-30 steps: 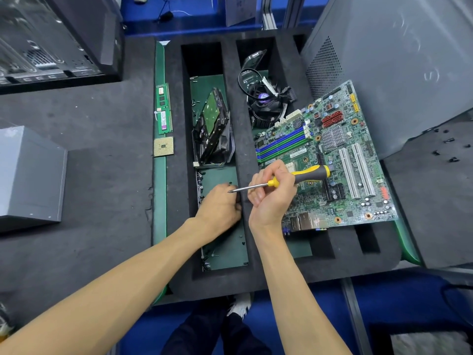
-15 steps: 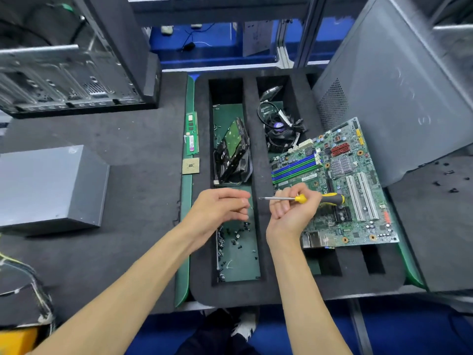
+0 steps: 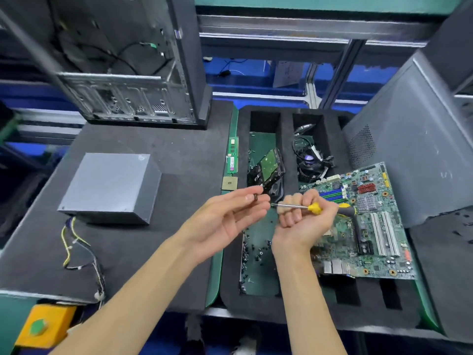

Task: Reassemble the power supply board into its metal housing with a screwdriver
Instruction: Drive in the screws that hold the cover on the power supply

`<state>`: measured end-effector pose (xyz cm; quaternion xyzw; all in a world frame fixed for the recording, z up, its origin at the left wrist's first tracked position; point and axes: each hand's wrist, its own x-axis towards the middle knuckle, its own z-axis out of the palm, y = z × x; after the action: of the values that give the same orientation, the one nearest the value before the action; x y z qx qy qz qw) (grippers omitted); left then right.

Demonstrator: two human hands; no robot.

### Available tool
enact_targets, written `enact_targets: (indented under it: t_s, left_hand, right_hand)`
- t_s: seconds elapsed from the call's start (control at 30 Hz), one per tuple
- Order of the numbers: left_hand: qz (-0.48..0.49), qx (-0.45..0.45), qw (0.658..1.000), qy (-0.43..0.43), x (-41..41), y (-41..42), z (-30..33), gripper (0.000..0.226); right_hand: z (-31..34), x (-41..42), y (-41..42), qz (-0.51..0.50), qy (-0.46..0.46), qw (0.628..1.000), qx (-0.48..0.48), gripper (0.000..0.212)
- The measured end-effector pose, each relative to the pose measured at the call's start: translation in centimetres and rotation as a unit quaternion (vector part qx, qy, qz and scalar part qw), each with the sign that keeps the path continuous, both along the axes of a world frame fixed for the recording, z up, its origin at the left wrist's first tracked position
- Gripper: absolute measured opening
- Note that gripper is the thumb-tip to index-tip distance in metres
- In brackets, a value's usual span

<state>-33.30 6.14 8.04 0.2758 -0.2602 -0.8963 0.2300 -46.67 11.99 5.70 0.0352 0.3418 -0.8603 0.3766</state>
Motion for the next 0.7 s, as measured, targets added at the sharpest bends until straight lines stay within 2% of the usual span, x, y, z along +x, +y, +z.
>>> enact_targets:
  t_s: [0.27,0.43,0.57,0.7]
  left_hand:
    - [0.023,-0.038,0.999,0.013,5.3,-2.2,2.2,0.020]
    - [0.035,-0.065,0.997,0.020,11.1,-4.7,2.6,0.022]
    - [0.070,-0.119,0.990,-0.024,16.4,-6.9,2.8,0.017]
    - [0.152,-0.165,0.969,-0.103,22.3,-9.5,2.3,0.011]
  right_hand:
    - [3.3,4.9,-3.2,0.043,-0.023,0.997,-0.053,0.035]
    - [4.4,11.2,-6.1,0.091,0.021,0.994,-0.047,0.032]
    - [5.1,16.5,-8.6,0.134,0.058,0.989,-0.021,0.034]
    - [4.8,20.6,-11.5,0.154,0.123,0.980,0.019,0.037]
